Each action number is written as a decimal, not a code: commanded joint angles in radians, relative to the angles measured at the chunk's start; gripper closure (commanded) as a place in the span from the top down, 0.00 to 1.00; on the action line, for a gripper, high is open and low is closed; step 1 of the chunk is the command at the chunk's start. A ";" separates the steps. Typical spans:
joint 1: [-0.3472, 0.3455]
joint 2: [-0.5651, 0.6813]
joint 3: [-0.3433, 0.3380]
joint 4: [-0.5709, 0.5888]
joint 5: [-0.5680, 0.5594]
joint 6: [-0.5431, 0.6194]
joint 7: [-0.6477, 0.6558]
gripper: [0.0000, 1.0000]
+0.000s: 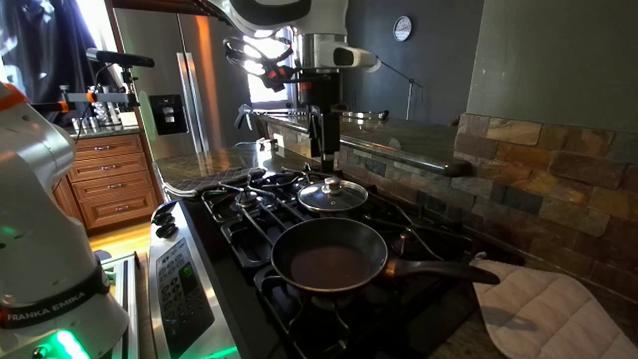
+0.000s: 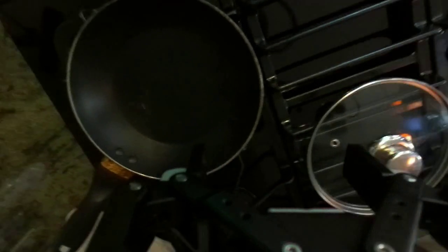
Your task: Slide the pan to the bottom left stove plate and put the glass lid on the pan
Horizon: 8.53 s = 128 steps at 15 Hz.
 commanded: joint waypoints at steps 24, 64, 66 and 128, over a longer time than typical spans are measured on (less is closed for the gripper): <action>-0.133 0.249 -0.165 0.104 0.067 0.189 0.064 1.00; -0.140 0.515 -0.167 0.242 0.123 0.208 0.155 0.67; -0.139 0.517 -0.167 0.245 0.119 0.207 0.158 0.49; 0.020 0.247 0.012 -0.044 0.202 0.110 0.593 0.23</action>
